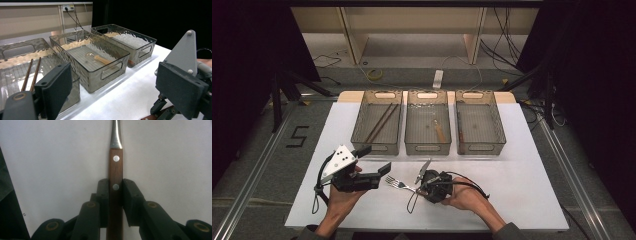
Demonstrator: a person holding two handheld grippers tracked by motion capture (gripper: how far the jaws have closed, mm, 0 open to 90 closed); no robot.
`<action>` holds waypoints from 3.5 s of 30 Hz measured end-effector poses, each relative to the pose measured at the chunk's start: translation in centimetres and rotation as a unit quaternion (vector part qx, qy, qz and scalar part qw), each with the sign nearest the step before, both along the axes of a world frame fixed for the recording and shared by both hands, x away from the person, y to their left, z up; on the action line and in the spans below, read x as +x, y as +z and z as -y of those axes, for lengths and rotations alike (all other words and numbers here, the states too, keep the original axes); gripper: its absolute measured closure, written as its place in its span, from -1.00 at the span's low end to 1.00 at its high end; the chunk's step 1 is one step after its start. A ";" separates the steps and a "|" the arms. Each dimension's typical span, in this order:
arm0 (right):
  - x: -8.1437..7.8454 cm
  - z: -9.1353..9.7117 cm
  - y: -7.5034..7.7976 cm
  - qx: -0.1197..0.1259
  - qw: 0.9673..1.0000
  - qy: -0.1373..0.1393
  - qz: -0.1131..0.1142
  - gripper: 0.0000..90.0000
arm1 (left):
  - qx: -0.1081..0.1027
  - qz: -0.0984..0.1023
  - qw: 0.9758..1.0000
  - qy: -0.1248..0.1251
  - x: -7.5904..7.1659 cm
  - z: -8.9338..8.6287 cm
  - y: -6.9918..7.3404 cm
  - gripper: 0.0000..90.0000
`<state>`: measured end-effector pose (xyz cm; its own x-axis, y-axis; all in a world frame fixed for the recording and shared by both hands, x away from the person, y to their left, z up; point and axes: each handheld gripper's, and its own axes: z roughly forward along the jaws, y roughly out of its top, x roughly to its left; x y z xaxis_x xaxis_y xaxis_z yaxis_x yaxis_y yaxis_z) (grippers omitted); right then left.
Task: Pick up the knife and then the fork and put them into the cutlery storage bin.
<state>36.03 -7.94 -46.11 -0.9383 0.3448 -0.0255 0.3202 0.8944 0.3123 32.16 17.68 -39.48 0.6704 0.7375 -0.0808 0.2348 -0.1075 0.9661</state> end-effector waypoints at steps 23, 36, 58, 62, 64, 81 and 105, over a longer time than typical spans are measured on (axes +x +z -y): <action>1.0 2.1 2.5 0.096 0.995 -0.040 -0.002 0.71 | -0.002 -0.001 1.000 0.002 0.0 -0.1 0.0 -0.71; 2.5 5.7 5.6 0.171 0.981 -0.092 0.032 0.71 | -0.002 -0.001 1.000 0.003 0.0 -0.1 0.0 -0.71; 5.4 12.7 8.7 0.247 0.942 -0.206 0.090 0.71 | -0.002 -0.001 1.000 0.002 0.0 -0.1 0.0 -0.71; 6.0 13.7 8.8 0.253 0.936 -0.223 0.097 0.71 | -0.003 -0.001 1.000 0.003 0.0 -0.1 0.0 -0.71; 6.2 14.2 8.8 0.256 0.933 -0.231 0.098 0.71 | -0.003 -0.001 1.000 0.003 0.0 -0.1 0.0 -0.71; 8.5 17.3 9.1 0.279 0.907 -0.293 0.115 0.71 | -0.004 -0.002 1.000 0.003 0.1 -0.1 0.0 -0.71; 10.7 18.9 8.3 0.275 0.889 -0.342 0.129 0.71 | -0.002 -0.003 1.000 0.002 0.1 -0.1 0.0 -0.71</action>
